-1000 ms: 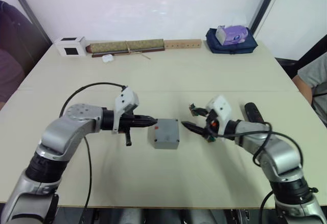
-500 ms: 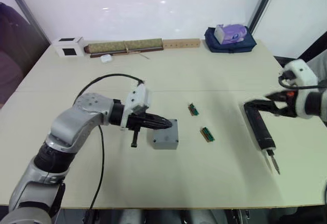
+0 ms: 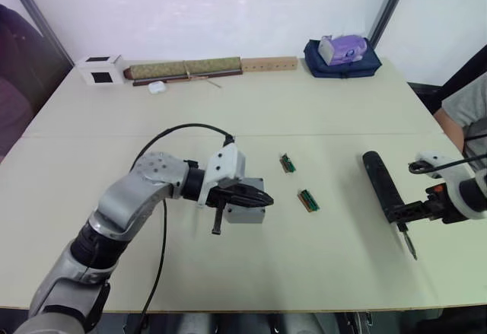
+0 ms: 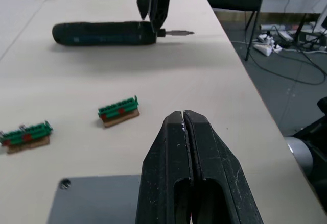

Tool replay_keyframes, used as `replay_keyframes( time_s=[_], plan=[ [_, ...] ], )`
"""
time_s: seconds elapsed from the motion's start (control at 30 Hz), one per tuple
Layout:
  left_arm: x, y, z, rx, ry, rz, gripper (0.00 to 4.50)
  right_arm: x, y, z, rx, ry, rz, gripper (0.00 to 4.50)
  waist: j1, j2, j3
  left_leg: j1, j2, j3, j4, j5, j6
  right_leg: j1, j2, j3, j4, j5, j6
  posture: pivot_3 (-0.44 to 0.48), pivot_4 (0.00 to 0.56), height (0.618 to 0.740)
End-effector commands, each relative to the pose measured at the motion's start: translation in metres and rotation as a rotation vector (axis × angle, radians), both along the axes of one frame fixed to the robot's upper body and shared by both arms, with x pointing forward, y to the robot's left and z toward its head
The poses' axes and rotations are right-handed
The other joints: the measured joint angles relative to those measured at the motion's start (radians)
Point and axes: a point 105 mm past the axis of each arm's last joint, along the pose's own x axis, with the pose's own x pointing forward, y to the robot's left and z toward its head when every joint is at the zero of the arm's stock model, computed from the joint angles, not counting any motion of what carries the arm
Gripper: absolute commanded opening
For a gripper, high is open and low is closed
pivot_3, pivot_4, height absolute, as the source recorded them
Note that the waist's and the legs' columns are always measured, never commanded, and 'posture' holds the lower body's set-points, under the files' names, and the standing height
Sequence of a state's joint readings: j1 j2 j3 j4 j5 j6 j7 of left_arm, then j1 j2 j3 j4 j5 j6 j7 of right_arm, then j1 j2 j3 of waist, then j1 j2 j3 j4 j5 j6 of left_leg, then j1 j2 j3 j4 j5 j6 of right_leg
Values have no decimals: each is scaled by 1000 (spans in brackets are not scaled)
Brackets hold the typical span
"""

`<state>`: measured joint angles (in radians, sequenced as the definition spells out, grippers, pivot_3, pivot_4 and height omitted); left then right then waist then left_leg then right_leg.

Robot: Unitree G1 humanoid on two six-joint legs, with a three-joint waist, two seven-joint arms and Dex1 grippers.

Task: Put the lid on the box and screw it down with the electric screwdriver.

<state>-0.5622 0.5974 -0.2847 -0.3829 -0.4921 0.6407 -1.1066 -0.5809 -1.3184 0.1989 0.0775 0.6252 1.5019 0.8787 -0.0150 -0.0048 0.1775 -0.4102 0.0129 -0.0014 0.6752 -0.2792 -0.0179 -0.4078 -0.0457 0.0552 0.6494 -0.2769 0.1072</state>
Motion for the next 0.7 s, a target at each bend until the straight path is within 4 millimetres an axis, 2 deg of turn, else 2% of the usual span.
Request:
replay_keyframes(
  time_s=[0.03,0.2,0.43,0.53,0.7],
  plan=[
    [-3,4,11,-24,-25,30,0,9,-5,2,-3,-23,-20,4457,0,0,0,0,0,0,0,0,0,0,0,0,0,0,0,0,150,740],
    [-10,8,9,-22,3,61,0,14,-4,-14,-14,13,2,4457,1,0,0,0,0,0,0,0,0,0,0,0,0,0,0,0,150,740],
    [-6,11,10,-24,9,107,0,20,-4,-29,-65,44,72,4457,0,-1,-1,0,-1,-1,2,0,0,2,0,0,0,0,0,0,150,740],
    [-6,12,8,-26,10,120,0,24,3,-34,-74,57,113,3719,-4,-5,-2,0,0,-1,3,0,0,2,0,-1,0,0,0,0,150,740],
    [-3,11,9,-43,10,134,0,27,2,-38,-87,62,127,2004,-4,-6,-3,1,0,-1,3,0,0,2,1,-1,0,0,0,0,150,740]
  ],
)
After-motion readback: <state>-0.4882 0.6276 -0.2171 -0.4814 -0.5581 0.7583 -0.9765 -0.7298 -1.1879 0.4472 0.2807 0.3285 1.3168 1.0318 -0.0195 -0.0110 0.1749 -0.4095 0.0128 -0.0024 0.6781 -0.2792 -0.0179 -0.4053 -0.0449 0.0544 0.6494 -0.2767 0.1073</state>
